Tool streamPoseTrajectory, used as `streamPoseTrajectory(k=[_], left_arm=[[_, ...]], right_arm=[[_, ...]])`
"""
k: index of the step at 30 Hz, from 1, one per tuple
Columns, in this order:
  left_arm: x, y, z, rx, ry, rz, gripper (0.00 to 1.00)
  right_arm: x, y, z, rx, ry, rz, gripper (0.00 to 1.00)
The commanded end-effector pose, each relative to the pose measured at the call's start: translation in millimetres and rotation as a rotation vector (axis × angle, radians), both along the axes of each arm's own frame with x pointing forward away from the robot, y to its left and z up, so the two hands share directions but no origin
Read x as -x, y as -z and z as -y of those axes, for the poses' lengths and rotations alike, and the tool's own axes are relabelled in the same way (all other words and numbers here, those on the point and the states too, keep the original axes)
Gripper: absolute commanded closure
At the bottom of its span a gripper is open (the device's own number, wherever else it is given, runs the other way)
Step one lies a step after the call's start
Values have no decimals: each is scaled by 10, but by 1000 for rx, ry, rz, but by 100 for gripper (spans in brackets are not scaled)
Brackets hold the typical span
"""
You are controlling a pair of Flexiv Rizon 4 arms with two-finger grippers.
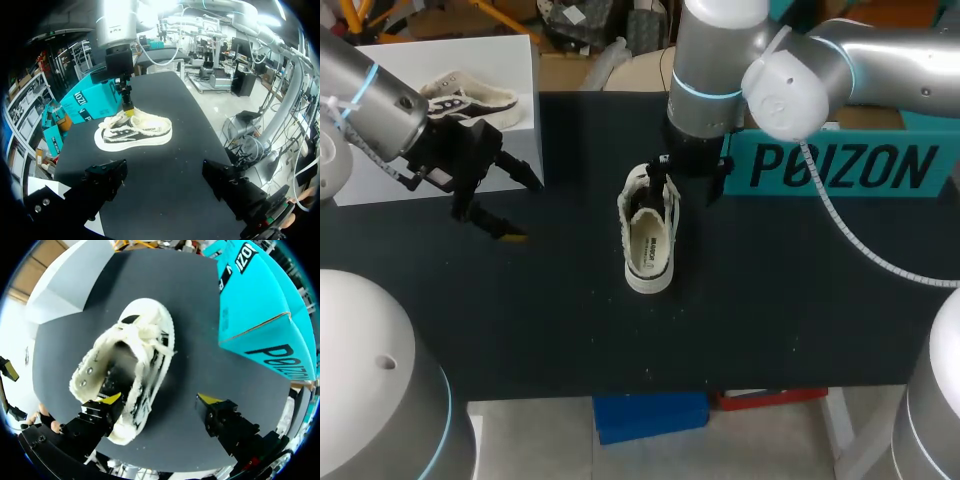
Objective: Take the shoe out of the shoebox, open the shoe tongue, remove and reinsert the insole, then place the shoe into the shoebox
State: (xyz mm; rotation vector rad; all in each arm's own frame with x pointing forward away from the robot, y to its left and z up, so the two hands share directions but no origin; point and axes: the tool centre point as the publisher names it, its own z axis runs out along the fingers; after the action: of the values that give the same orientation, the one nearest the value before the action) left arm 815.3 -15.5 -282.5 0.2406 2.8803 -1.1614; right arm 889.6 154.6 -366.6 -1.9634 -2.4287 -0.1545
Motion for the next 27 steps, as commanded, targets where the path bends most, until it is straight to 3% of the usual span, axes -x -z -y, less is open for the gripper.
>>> streamPoseTrajectory(k=[1, 3, 8, 15, 17, 19, 22, 24, 27], left_arm=[[7, -7, -2, -4, -1, 0, 0], [7, -7, -2, -4, -1, 0, 0], [7, -7, -2, -4, -1, 0, 0], [7, -7, -2, -4, -1, 0, 0], [7, -7, -2, -4, -1, 0, 0], [7, -7, -2, -4, -1, 0, 0], [7, -7, -2, -4, -1, 0, 0], [7, -7, -2, -4, -1, 0, 0], [7, -7, -2, -4, -1, 0, 0]], right_arm=[[-86, 125, -40, 16, -10, -23, 10], [-91, 164, -36, 24, -14, -28, 8], [-64, 280, -84, 85, -54, -61, 21], [-49, 389, -101, 91, -45, -71, 13], [-50, 405, -98, 91, -23, -71, 25], [-49, 418, -88, 84, -2, -69, 51], [-38, 426, -53, 79, 36, -65, 46], [-28, 430, -33, 79, 54, -66, 53], [-3, 440, -22, 72, 69, -71, 54]])
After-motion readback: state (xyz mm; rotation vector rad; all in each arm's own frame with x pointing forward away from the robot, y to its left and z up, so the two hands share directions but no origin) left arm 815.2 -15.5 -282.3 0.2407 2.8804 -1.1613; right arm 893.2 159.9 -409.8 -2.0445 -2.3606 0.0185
